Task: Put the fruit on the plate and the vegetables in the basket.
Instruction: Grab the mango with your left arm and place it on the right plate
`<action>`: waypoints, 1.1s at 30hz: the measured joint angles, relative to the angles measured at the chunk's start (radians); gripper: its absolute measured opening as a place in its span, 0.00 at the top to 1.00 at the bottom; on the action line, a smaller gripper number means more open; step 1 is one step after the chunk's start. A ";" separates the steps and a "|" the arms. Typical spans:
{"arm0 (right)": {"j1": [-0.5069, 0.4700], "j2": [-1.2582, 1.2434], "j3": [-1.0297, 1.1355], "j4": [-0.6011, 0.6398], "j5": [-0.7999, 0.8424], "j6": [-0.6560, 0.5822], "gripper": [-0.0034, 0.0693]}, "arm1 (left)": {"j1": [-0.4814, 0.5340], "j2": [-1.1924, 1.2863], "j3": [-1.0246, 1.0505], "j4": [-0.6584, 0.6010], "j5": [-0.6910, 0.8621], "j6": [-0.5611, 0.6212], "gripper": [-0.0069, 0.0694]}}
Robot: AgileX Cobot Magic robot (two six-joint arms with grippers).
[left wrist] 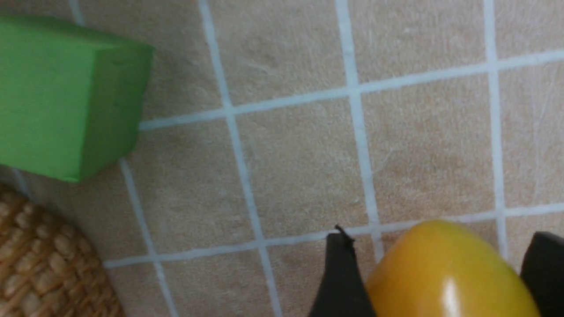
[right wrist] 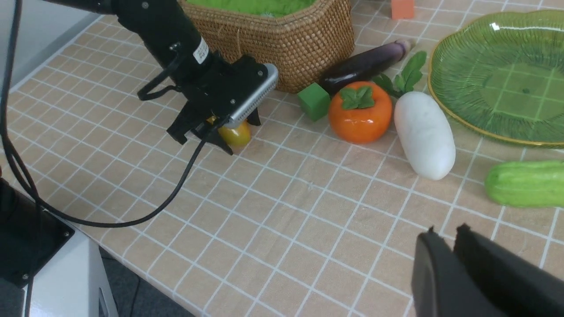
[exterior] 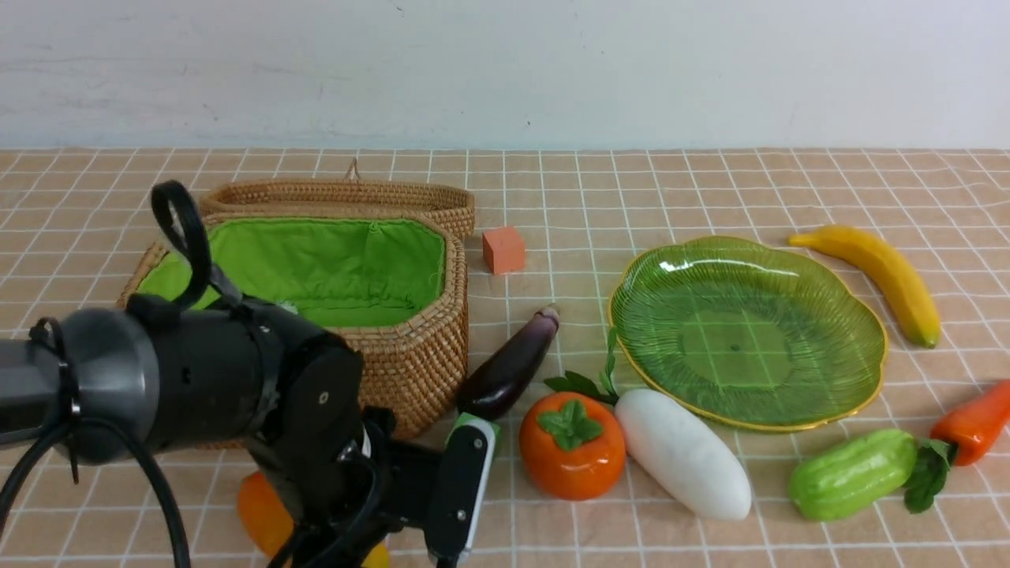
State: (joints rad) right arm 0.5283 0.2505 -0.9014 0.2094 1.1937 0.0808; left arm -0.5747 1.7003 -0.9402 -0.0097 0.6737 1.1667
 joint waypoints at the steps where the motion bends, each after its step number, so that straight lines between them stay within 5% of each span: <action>1: 0.000 0.000 0.000 0.007 0.000 0.000 0.85 | 0.000 0.001 0.000 0.010 0.000 -0.008 0.40; 10: 0.000 0.000 0.000 0.014 0.000 0.000 0.85 | 0.000 -0.001 0.000 0.060 0.016 -0.036 0.40; 18: 0.000 0.000 0.000 0.014 -0.002 -0.009 0.85 | 0.000 -0.070 0.000 -0.067 0.021 -0.037 0.40; 25: 0.000 0.000 0.000 0.014 -0.003 -0.049 0.85 | 0.000 -0.144 0.000 -0.101 0.075 -0.045 0.06; 33: 0.000 0.000 0.000 0.014 -0.004 -0.053 0.86 | 0.000 -0.154 0.000 -0.048 0.104 -0.111 0.06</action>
State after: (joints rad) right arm 0.5283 0.2505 -0.9014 0.2233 1.1901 0.0277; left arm -0.5747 1.5467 -0.9402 -0.0579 0.7775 1.0552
